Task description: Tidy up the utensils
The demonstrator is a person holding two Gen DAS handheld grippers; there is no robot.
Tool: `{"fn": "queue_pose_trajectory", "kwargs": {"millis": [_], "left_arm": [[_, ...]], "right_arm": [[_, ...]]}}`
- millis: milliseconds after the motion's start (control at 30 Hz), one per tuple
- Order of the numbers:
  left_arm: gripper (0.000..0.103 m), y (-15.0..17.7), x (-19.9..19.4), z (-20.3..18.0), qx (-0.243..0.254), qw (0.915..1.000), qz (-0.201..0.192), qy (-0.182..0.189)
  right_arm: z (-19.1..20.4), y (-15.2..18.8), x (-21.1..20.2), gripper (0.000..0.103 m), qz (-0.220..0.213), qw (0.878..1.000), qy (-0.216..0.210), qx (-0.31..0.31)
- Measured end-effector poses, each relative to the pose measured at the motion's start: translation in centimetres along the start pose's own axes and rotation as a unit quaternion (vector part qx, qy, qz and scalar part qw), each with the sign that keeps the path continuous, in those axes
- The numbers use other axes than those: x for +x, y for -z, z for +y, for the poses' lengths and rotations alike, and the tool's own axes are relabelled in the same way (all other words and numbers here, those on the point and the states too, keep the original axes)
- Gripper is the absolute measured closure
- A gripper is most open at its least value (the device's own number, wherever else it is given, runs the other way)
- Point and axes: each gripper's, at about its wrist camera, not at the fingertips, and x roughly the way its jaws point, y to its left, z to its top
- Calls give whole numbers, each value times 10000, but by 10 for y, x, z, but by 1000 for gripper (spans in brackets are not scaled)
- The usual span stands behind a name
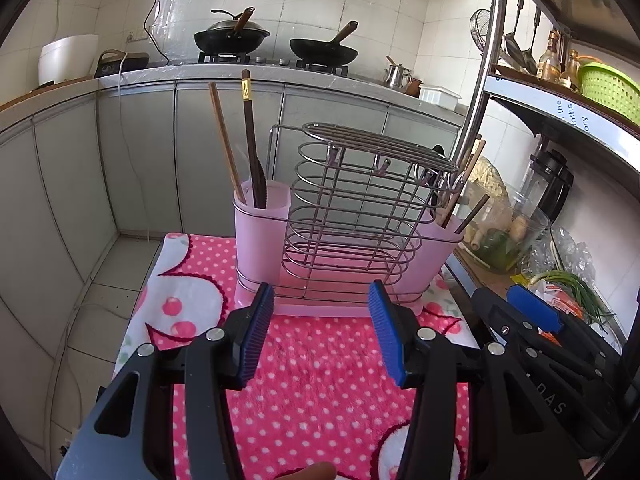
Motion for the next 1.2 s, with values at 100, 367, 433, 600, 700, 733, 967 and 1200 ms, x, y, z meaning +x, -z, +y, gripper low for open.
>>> {"fn": "queue_pose_trajectory", "kwargs": {"millis": [100, 367, 433, 600, 700, 733, 967, 1200], "left_arm": [[53, 0, 0, 0, 3, 10000, 7, -8], [53, 1, -1, -1, 22, 10000, 20, 4], [53, 2, -2, -1, 38, 10000, 14, 6], [53, 2, -3, -2, 45, 10000, 20, 9], [53, 1, -3, -2, 55, 10000, 16, 12], [53, 1, -4, -3, 56, 10000, 16, 13], [53, 1, -6, -4, 76, 10000, -2, 14], [53, 1, -7, -5, 77, 10000, -16, 18]], "right_arm": [[0, 0, 0, 49, 4, 10000, -6, 4], [3, -1, -3, 49, -11, 10000, 8, -24], [2, -2, -4, 49, -22, 10000, 14, -36], [2, -3, -5, 49, -42, 10000, 26, -46], [2, -3, -6, 49, -45, 10000, 28, -51], [2, -3, -6, 49, -46, 10000, 33, -58], [1, -3, -7, 49, -63, 10000, 22, -53], [-1, -5, -9, 49, -97, 9999, 23, -56]]}}
